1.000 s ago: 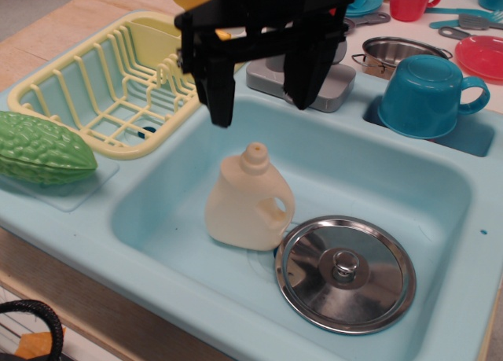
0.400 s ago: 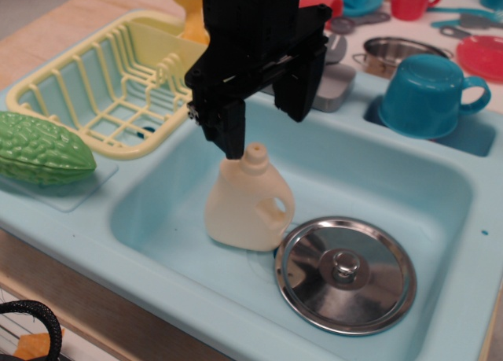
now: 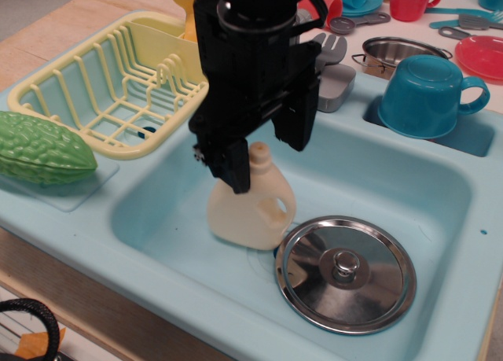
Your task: Put detergent from sink into drying rack
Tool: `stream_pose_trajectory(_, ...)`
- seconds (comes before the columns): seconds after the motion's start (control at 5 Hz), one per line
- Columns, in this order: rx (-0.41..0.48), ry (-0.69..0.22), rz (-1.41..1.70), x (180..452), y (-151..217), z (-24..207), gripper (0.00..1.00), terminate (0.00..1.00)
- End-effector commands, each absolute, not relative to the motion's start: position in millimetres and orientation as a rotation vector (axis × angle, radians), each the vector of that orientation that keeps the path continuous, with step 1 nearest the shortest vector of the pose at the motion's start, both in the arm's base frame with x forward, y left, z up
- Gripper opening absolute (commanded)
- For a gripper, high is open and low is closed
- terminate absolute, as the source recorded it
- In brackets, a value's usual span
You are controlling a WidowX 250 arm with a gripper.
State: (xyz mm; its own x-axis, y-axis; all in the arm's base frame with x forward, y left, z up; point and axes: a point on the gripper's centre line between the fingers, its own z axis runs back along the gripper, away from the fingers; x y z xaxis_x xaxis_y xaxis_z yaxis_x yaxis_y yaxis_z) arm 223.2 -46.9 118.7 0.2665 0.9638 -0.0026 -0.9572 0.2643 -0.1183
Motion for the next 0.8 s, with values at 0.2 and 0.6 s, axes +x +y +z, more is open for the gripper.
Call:
stream_pose_trajectory(0.2,-0.137,-0.051,1.341,226,-44,109,0.00,0.00)
stream_pose_trajectory(0.6,-0.076,-0.158,1.289,226,-27,149,0.00,0.00)
